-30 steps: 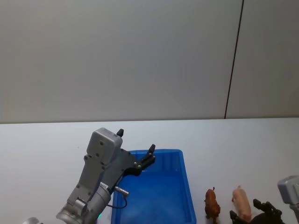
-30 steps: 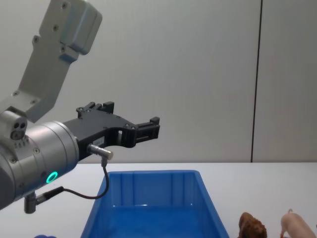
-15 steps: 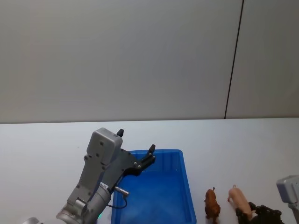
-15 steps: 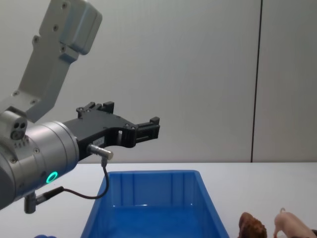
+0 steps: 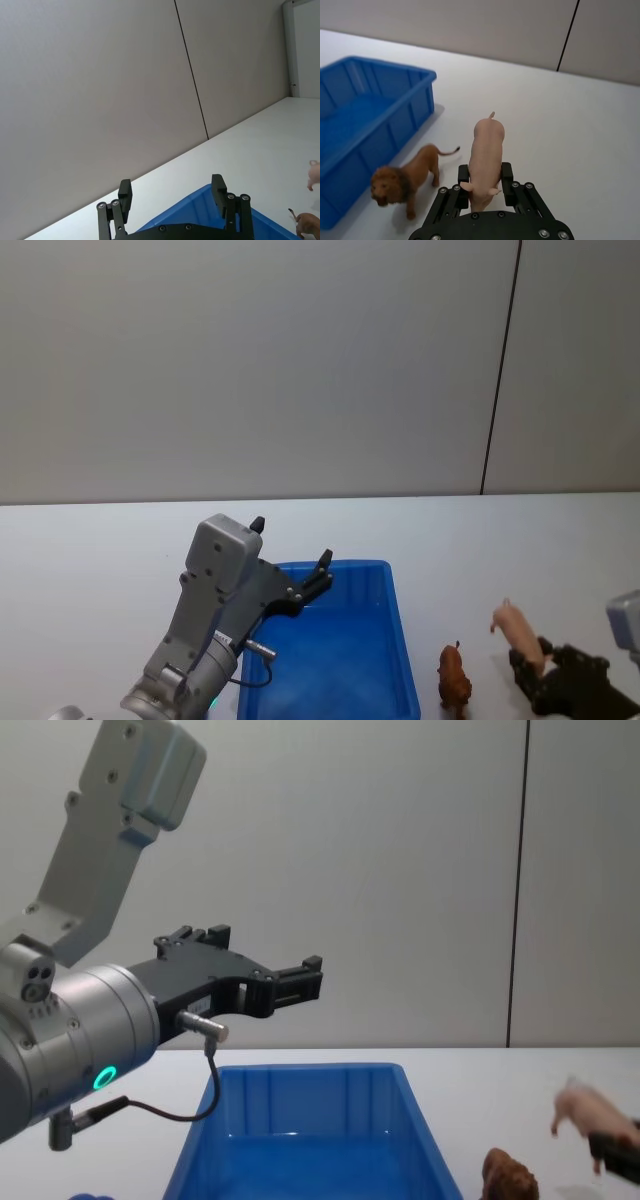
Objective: Pick up the two dolls from the table and place them into the box.
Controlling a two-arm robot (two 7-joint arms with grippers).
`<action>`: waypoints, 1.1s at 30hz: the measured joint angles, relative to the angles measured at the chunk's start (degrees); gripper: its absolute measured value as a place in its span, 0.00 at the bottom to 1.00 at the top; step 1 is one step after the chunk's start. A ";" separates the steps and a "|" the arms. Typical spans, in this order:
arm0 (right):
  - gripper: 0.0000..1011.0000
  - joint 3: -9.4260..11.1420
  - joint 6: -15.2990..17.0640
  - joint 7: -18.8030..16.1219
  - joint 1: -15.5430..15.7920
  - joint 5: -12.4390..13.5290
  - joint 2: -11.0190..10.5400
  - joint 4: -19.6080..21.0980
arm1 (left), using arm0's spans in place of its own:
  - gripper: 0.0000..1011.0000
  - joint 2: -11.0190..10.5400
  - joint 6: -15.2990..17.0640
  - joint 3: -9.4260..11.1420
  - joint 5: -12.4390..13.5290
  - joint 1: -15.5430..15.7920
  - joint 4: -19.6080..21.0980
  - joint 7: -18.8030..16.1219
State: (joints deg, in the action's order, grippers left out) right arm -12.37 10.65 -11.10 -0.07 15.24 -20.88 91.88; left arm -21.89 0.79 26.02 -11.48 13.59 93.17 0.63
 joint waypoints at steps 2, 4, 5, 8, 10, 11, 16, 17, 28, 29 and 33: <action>0.36 0.09 -0.61 -0.20 -0.30 -0.10 -0.01 0.74 | 0.99 0.00 0.00 0.00 0.00 0.00 0.00 0.00; 0.36 0.16 -1.01 -0.62 -0.57 -0.17 -0.01 1.23 | 0.99 0.00 0.00 0.00 0.00 0.00 0.00 0.00; 0.36 0.21 -1.29 -1.08 -0.89 -0.22 0.01 1.67 | 0.99 0.00 0.00 0.00 0.00 0.00 0.00 0.00; 0.36 0.23 -1.64 -2.33 -1.81 -0.33 0.21 2.45 | 0.99 0.00 0.00 0.00 0.00 0.00 0.00 0.00; 0.36 0.23 -1.71 -3.01 -2.43 -0.38 0.40 2.76 | 0.99 0.00 0.00 0.00 0.00 0.00 0.00 0.00; 0.36 0.20 -1.72 -3.76 -3.00 -0.42 0.58 2.92 | 0.99 0.00 0.00 0.00 0.00 0.00 0.00 0.00; 0.36 -0.22 -1.31 -6.47 -5.06 -0.58 1.43 3.14 | 0.99 -0.01 0.00 0.00 0.00 0.00 0.00 0.00; 0.36 -0.45 -0.92 -7.53 -5.89 -0.64 1.85 3.13 | 0.99 0.00 0.00 0.00 0.00 0.00 0.00 0.00; 0.36 -3.05 3.10 -14.23 -11.11 -1.66 5.62 0.23 | 0.99 0.00 0.00 0.00 0.00 0.00 0.00 0.00; 0.36 -3.29 3.35 -14.63 -11.42 -1.78 5.93 -0.08 | 0.99 0.00 0.00 0.00 0.00 0.00 0.00 0.00; 0.39 -4.61 4.59 -16.70 -13.13 -2.54 7.56 -1.98 | 0.99 0.00 0.00 0.00 0.00 0.00 0.00 0.00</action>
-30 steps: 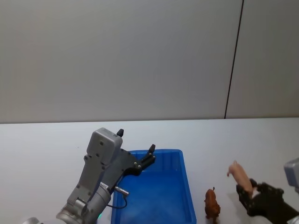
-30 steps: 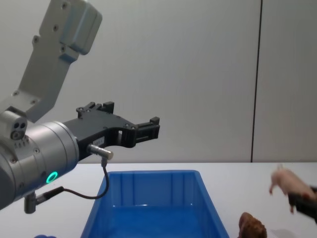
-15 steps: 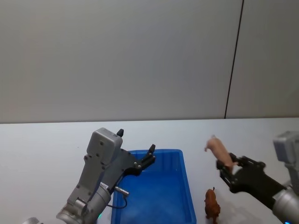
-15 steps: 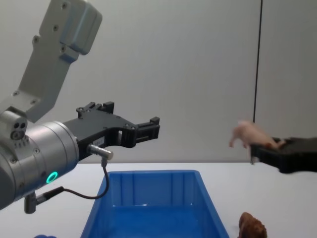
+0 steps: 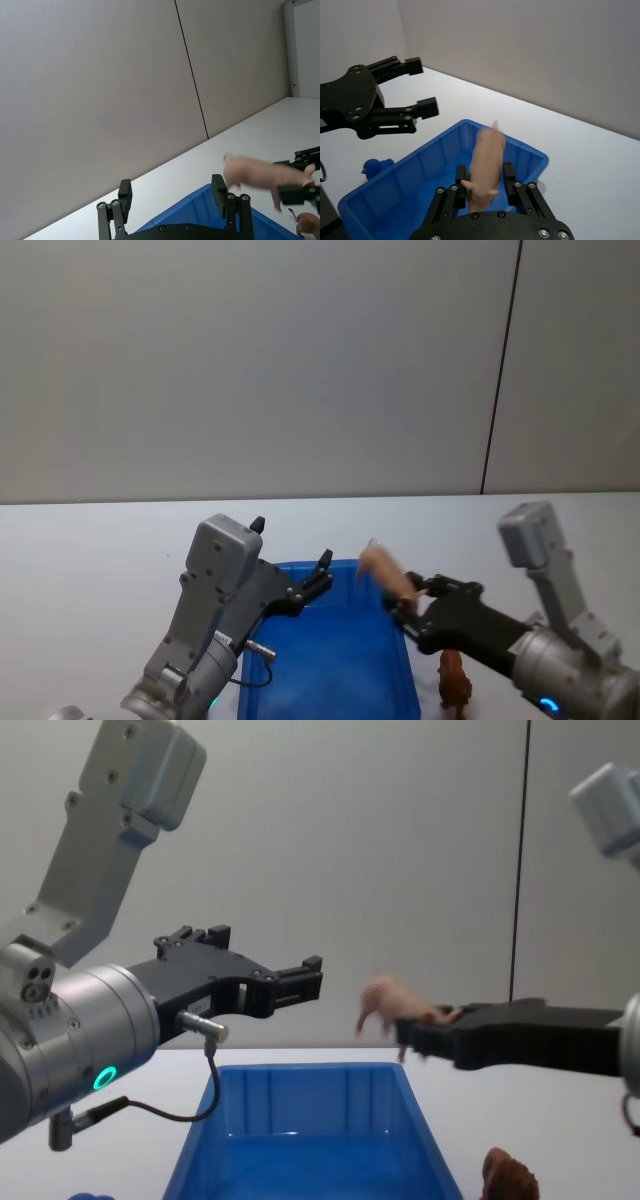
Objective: Pick up the two dolls from the table and place them into the box.
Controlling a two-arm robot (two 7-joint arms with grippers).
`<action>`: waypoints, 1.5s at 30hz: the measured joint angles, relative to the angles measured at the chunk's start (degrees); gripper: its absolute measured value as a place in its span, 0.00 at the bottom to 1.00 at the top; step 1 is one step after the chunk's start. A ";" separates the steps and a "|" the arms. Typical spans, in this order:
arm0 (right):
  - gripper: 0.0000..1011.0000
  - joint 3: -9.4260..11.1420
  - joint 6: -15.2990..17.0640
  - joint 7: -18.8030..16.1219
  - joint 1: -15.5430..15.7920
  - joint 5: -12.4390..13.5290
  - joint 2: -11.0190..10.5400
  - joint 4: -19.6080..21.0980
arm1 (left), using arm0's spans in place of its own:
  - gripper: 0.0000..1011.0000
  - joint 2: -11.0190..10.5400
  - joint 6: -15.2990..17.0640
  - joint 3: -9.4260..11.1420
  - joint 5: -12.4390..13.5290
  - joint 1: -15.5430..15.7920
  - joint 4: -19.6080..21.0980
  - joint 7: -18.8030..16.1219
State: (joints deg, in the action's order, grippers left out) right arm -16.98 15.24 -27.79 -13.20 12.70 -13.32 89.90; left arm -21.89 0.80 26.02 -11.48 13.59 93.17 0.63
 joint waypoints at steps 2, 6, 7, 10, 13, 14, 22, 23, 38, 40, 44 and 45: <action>0.43 -0.41 0.26 -0.59 -0.48 -0.25 0.46 -0.57 | 0.99 0.00 0.00 0.00 0.00 0.00 0.00 0.00; 0.57 -1.10 0.53 -1.45 -1.28 -0.69 1.24 -1.62 | 0.99 0.00 0.00 0.00 0.00 0.00 0.00 0.00; 0.61 -1.32 0.55 -1.63 -1.53 -0.82 1.46 -1.97 | 0.99 0.00 0.00 0.00 0.00 0.00 0.00 0.00; 0.70 -1.48 0.53 -1.75 -1.73 -0.97 1.62 -2.25 | 0.99 0.00 0.00 0.00 0.00 0.00 0.00 0.00; 0.79 -1.55 0.08 -1.53 -1.75 -1.04 1.58 -2.39 | 0.99 0.00 0.00 0.00 0.00 0.00 0.00 0.00; 0.82 -1.54 -0.06 -1.40 -1.71 -1.04 1.50 -2.39 | 0.99 0.00 0.00 0.00 0.00 0.00 0.00 0.00; 0.99 -0.72 -1.77 1.07 -0.02 -0.52 -0.15 -1.25 | 0.99 0.00 0.00 0.00 0.00 0.00 0.00 0.00; 0.99 -0.60 -1.94 1.34 0.24 -0.39 -0.40 -1.05 | 0.99 0.00 0.00 0.00 0.00 0.00 0.00 0.00; 0.99 1.94 -3.79 4.79 7.15 2.12 -6.37 2.90 | 0.99 0.00 0.00 0.00 0.00 0.00 0.00 0.00; 0.99 2.10 -3.70 4.82 7.90 2.33 -6.96 3.14 | 0.99 0.00 0.00 0.00 0.00 0.00 0.00 0.00; 0.99 2.18 -3.23 4.69 8.76 2.47 -7.65 3.17 | 0.99 0.00 0.00 0.00 0.00 0.00 0.00 0.00; 0.99 2.18 -3.03 4.55 8.97 2.48 -7.80 3.12 | 0.99 0.00 0.00 0.00 0.00 0.00 0.00 0.00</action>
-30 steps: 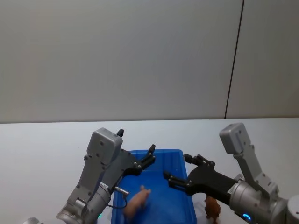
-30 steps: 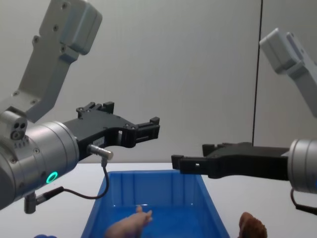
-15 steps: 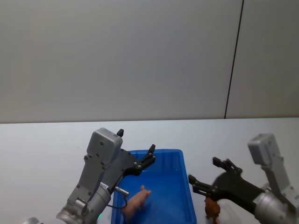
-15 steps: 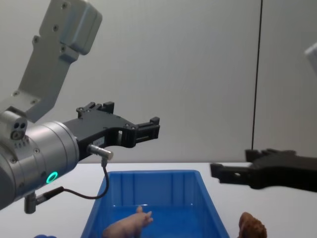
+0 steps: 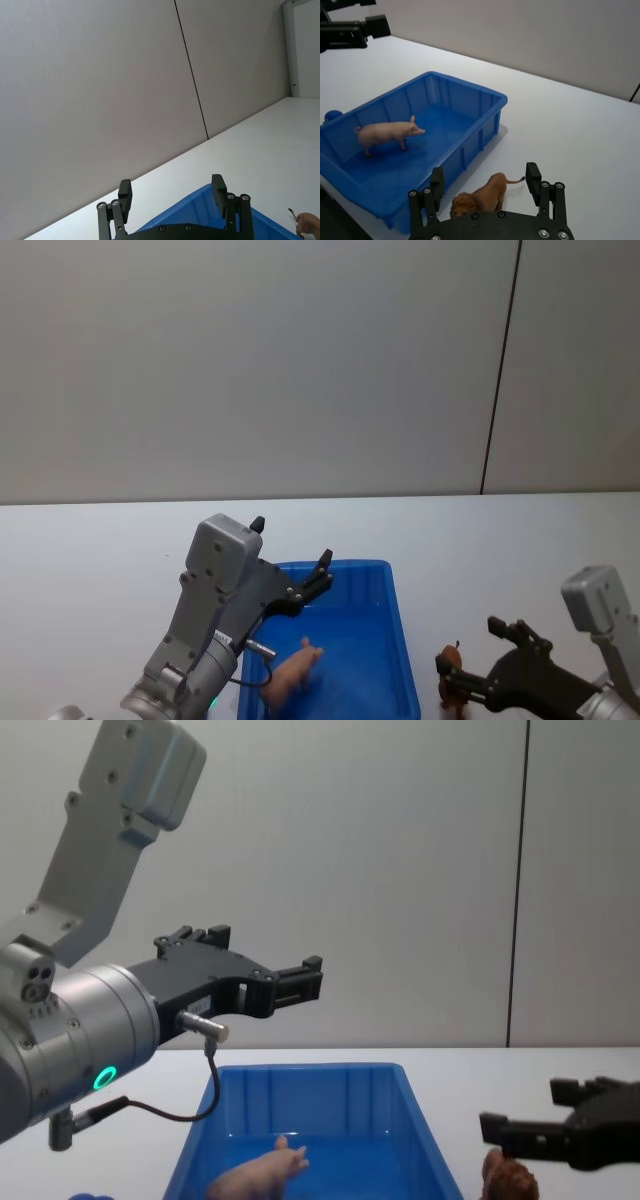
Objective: Pick up the two dolls from the table and place them into the box.
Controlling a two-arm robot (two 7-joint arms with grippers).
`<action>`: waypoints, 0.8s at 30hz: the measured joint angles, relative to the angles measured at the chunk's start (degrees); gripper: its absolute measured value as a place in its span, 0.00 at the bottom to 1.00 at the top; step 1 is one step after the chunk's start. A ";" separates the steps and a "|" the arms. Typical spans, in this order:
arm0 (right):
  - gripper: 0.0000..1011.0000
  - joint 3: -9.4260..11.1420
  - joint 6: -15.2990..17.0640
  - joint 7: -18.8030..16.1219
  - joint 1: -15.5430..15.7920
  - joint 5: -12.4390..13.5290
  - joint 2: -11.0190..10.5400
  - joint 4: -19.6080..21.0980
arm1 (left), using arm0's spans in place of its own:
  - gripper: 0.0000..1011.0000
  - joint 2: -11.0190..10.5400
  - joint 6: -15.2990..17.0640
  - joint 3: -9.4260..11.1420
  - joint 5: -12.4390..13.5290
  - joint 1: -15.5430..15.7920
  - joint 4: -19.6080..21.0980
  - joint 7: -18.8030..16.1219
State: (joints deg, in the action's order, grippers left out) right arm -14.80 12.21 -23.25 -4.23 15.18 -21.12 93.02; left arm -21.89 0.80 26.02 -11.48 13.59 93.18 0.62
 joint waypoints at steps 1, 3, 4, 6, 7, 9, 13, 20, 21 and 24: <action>0.99 0.00 0.00 0.00 0.00 0.00 0.00 0.00 | 0.99 0.00 0.00 0.00 0.00 0.00 0.00 0.00; 0.99 -0.02 0.34 -0.25 0.18 -0.01 -0.14 -0.31 | 0.99 0.00 0.00 0.00 0.00 0.00 0.00 0.00; 0.99 -0.09 0.54 -0.40 0.23 -0.06 -0.16 -0.64 | 0.99 0.00 0.00 0.00 0.00 0.00 0.00 0.00; 0.99 -0.20 0.73 -0.57 0.23 -0.19 -0.16 -0.99 | 0.99 0.00 0.00 0.00 0.00 0.00 0.00 0.00; 0.99 -0.30 0.89 -0.70 0.19 -0.36 -0.12 -1.36 | 0.99 0.00 0.00 0.00 0.00 0.00 0.00 0.00; 0.99 -0.43 1.04 -0.84 0.08 -0.59 -0.03 -1.87 | 0.99 0.00 0.00 0.00 0.00 0.00 0.00 0.00; 0.99 -0.74 1.34 -1.09 -0.29 -1.16 0.26 -3.08 | 0.99 0.00 0.00 0.00 0.00 0.00 0.00 0.00; 0.90 -1.22 1.80 -1.30 -1.07 -2.01 0.86 -5.29 | 0.99 0.00 0.00 0.00 0.00 0.00 0.00 0.00; 0.89 -1.27 1.82 -1.31 -1.16 -2.05 0.94 -5.53 | 0.99 0.00 0.00 0.00 0.00 0.00 0.00 0.00; 0.82 -1.39 1.85 -1.31 -1.38 -2.13 1.13 -6.17 | 0.99 0.00 0.00 0.00 0.00 0.00 0.00 0.00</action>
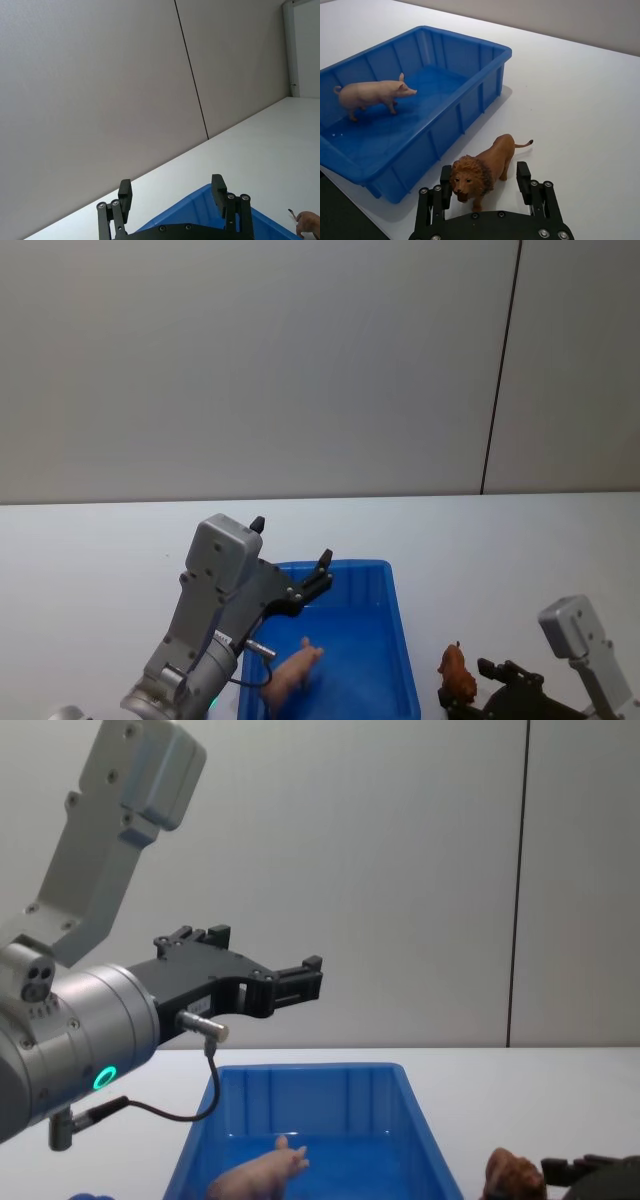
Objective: Pick up the two dolls from the table and place them into the box.
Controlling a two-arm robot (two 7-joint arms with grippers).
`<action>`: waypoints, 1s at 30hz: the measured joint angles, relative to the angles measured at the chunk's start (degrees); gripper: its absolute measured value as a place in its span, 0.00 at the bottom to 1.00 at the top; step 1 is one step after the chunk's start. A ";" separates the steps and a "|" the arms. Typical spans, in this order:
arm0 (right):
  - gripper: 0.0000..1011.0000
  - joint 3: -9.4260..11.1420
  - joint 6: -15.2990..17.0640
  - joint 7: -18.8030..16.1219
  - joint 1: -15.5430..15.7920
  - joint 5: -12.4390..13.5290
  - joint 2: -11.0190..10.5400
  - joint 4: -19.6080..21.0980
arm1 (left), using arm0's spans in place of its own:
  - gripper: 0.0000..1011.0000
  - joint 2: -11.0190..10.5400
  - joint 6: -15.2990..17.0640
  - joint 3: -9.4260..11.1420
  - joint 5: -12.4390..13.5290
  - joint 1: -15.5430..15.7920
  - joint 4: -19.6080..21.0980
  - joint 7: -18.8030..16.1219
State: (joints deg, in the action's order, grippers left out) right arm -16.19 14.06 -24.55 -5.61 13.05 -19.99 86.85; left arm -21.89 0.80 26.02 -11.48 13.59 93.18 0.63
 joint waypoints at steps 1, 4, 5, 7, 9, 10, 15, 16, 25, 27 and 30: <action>0.77 -0.02 0.00 0.01 -0.03 -0.01 0.03 -0.12 | 0.99 0.00 0.00 0.00 0.00 0.00 0.00 0.00; 0.68 -0.09 -0.17 0.13 -0.14 -0.01 0.14 -0.51 | 0.99 0.00 0.00 0.00 0.00 0.00 0.00 0.00; 0.67 -0.12 -0.25 0.19 -0.15 -0.01 0.16 -0.59 | 0.99 0.00 0.00 0.00 0.00 0.00 0.00 0.00; 0.62 -0.16 -0.58 0.39 -0.16 -0.05 0.19 -0.73 | 0.99 0.00 0.00 0.00 0.00 0.00 0.00 0.00; 0.54 -0.19 -1.03 0.64 -0.14 -0.17 0.19 -0.76 | 0.99 0.00 0.00 0.00 0.00 0.00 0.00 0.00; 0.53 -0.20 -1.14 0.69 -0.12 -0.21 0.18 -0.76 | 0.99 0.00 0.00 0.00 0.00 0.00 0.00 0.00; 0.42 -0.24 -2.54 1.42 0.17 -0.74 0.05 -0.46 | 0.99 0.00 0.00 0.00 0.00 0.00 0.00 0.00; 0.42 -0.25 -2.77 1.57 0.26 -0.85 0.00 -0.30 | 0.99 0.00 0.00 0.00 0.00 0.00 0.00 0.00; 0.42 -0.20 -6.37 3.79 1.05 -2.46 -0.52 2.07 | 0.99 0.00 0.00 0.00 0.00 0.00 0.00 0.00; 0.42 -0.14 -7.20 4.25 1.14 -2.75 -0.64 2.90 | 0.99 0.00 0.00 0.00 0.00 0.00 0.00 0.00; 0.42 0.01 -8.20 4.62 1.13 -2.98 -0.74 4.30 | 0.99 0.00 0.00 0.00 0.00 0.00 0.00 0.00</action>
State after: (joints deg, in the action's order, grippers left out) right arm -16.18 5.86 -19.93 -4.48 10.07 -20.73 91.15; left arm -21.89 0.80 26.02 -11.48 13.59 93.18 0.62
